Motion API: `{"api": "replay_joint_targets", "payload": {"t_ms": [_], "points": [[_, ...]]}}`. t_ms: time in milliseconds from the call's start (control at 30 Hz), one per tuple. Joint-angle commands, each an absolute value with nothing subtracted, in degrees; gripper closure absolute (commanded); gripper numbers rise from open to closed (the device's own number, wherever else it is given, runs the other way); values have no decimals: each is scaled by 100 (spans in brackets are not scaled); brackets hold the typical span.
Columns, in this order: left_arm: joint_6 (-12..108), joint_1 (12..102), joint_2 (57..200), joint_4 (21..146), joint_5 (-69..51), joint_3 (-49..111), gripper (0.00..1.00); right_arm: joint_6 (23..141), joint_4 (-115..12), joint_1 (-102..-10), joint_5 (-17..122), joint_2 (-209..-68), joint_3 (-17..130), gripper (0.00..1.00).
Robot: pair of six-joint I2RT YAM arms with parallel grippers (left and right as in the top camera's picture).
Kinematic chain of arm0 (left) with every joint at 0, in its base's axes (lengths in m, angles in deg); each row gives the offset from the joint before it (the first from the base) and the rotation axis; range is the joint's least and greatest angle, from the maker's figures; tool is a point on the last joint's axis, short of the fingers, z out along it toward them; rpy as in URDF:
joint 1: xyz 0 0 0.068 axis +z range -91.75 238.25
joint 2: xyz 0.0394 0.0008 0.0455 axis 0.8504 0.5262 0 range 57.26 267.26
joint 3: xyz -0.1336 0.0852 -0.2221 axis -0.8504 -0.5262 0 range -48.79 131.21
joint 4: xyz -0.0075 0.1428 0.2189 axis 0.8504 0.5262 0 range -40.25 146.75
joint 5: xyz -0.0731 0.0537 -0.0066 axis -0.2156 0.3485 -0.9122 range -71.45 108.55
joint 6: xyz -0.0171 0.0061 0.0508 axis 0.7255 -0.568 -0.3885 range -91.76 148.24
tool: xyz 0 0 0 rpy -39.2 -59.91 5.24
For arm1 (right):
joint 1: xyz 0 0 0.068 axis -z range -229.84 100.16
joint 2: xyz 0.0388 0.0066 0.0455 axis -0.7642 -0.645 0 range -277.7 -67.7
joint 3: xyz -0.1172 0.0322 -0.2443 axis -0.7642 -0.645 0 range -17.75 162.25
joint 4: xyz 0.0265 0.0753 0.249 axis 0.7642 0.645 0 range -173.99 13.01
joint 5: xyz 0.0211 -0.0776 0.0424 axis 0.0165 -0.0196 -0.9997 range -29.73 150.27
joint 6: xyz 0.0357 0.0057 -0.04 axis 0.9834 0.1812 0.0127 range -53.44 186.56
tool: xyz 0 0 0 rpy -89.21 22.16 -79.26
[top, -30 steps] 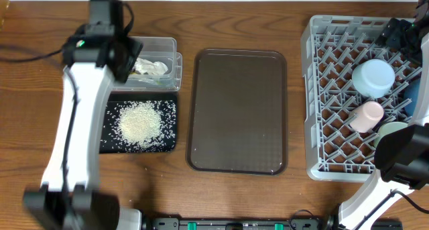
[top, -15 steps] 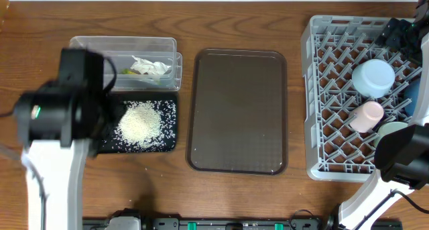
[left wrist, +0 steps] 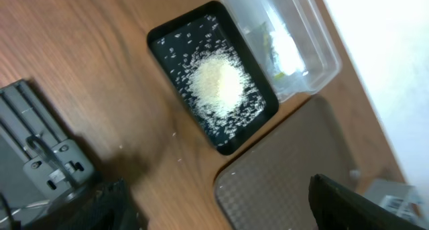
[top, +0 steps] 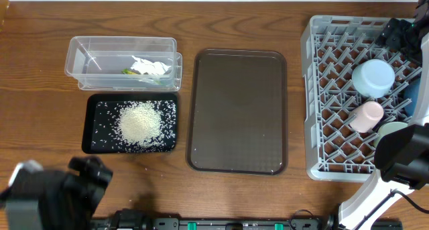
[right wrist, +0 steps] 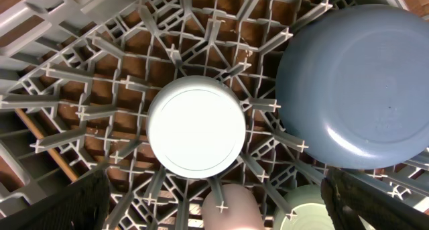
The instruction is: Sort waste into correct bins and load items into the dishwasher rack
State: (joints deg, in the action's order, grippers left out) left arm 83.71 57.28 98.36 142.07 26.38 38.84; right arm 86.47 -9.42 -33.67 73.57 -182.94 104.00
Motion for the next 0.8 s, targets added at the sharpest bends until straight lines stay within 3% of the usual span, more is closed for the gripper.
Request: {"api": "replay_joint_targets", "payload": {"t_ms": [0,200,500,767], "points": [[8333,5717,9513,14653,2651,3840,12,8579,-938,-3337,7374,-18323,10404,1],[8333,5717,9200,14653,2651,3840,11,8579,-938,-3337,7374,-18323,10404,1],[7177,5715,9191,14653,2387,3722,11,8579,-938,-3337,7377,-18323,10404,1],[6172,5715,8662,14051,2258,2306,11,8579,-938,-3337,7374,-18323,10404,1]]}}
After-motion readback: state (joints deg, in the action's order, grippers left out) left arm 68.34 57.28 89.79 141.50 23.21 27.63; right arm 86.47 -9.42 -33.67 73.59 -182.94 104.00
